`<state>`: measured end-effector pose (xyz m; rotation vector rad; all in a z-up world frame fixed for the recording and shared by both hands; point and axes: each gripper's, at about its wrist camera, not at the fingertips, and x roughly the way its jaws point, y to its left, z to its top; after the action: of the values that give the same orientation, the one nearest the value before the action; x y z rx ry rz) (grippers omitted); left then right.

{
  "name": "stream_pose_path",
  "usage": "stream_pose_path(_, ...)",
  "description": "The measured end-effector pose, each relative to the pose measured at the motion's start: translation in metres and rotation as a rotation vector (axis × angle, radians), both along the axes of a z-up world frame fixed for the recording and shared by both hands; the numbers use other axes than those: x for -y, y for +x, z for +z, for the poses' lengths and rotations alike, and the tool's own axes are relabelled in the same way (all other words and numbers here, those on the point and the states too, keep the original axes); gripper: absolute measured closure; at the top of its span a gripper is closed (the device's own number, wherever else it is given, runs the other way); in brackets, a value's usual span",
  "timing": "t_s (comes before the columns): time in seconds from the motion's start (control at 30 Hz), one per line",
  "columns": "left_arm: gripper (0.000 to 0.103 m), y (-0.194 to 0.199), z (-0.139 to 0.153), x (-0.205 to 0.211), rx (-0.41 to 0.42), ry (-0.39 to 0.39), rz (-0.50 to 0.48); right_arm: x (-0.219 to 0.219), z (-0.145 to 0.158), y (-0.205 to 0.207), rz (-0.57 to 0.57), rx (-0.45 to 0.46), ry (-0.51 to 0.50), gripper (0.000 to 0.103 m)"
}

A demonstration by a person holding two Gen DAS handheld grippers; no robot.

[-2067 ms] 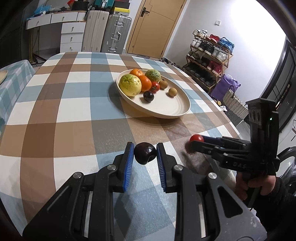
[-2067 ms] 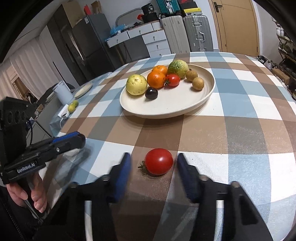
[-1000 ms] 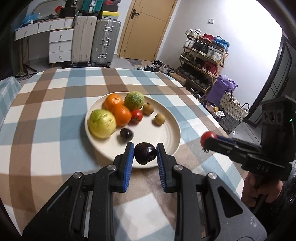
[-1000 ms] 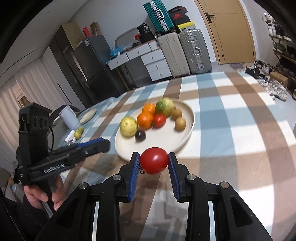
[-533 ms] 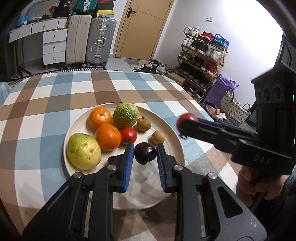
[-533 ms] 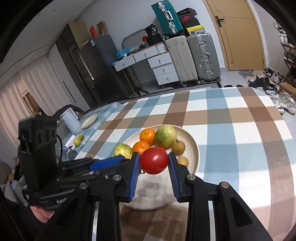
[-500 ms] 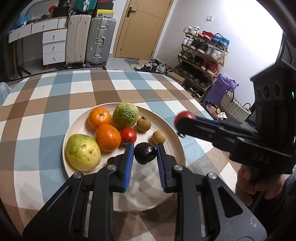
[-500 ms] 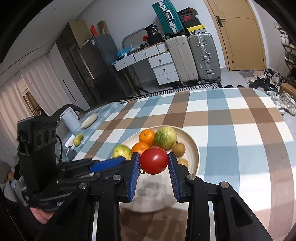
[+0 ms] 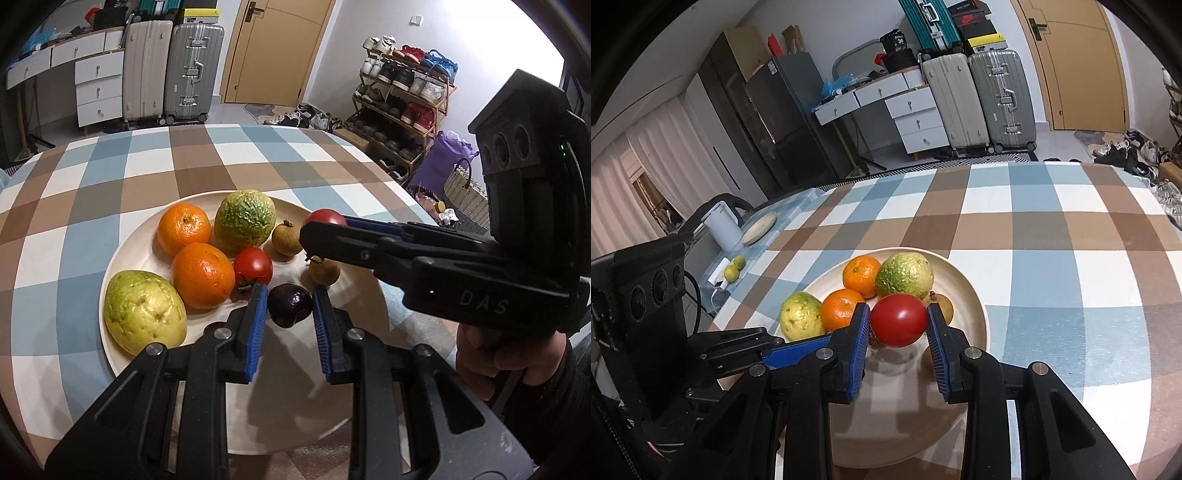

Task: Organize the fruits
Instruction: 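Carry the plum and tomato onto the white plate and open both tools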

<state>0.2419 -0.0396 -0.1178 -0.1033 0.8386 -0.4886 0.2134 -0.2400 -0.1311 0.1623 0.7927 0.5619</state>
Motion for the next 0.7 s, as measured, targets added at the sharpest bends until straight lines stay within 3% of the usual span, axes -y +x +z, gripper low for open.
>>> stream_pose_path(0.57, 0.081, 0.006, -0.006, -0.003, -0.004, 0.007, 0.010, -0.003, -0.013, 0.009, -0.011, -0.038, -0.007, 0.070)
stream_pose_path(0.63, 0.080, 0.005, -0.005, -0.004, -0.002, 0.016, 0.017, -0.002, -0.012, 0.009, -0.014, -0.035, -0.002, 0.058)
stream_pose_path(0.7, 0.080, 0.004, -0.002, -0.004, -0.001, 0.016, 0.021, 0.000, -0.009, 0.007, -0.019, -0.015, 0.008, 0.053)
